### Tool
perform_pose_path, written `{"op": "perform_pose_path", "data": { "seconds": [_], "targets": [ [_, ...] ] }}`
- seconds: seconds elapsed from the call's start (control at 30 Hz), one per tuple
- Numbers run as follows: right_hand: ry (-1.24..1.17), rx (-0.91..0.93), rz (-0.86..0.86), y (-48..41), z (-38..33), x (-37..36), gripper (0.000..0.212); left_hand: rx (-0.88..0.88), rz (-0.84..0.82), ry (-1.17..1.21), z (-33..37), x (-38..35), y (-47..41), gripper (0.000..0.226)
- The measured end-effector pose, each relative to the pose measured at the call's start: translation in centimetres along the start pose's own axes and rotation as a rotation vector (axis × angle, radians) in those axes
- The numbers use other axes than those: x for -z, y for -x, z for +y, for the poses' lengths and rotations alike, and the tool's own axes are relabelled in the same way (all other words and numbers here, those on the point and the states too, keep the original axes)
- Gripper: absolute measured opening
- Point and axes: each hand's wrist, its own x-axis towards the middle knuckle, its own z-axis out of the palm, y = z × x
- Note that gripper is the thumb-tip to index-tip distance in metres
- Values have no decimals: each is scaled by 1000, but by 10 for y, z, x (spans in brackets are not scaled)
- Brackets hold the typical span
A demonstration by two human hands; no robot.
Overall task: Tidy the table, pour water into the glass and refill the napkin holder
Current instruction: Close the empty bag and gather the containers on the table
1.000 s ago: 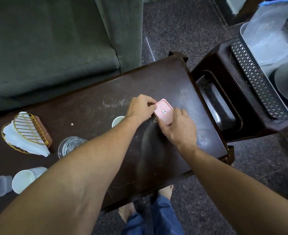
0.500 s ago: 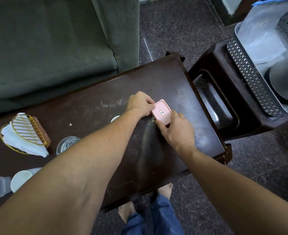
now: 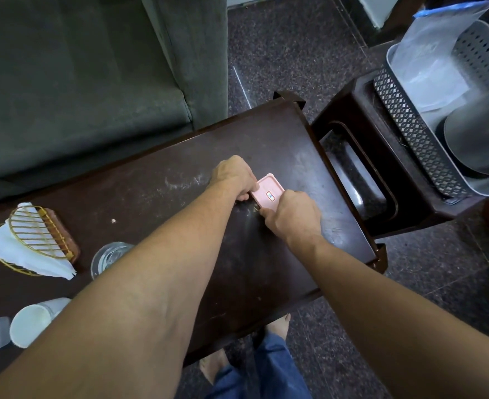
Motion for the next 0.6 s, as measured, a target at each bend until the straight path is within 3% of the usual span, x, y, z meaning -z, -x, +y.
{"op": "perform_pose_path", "data": {
  "seconds": [0.37, 0.6],
  "targets": [
    [33, -9, -38, -4, -5, 0, 44, -75, -54, -192, 5, 2, -13, 14],
    [17, -20, -56, -5, -1, -1, 48, -78, -46, -184, 4, 3, -12, 11]
  ]
}}
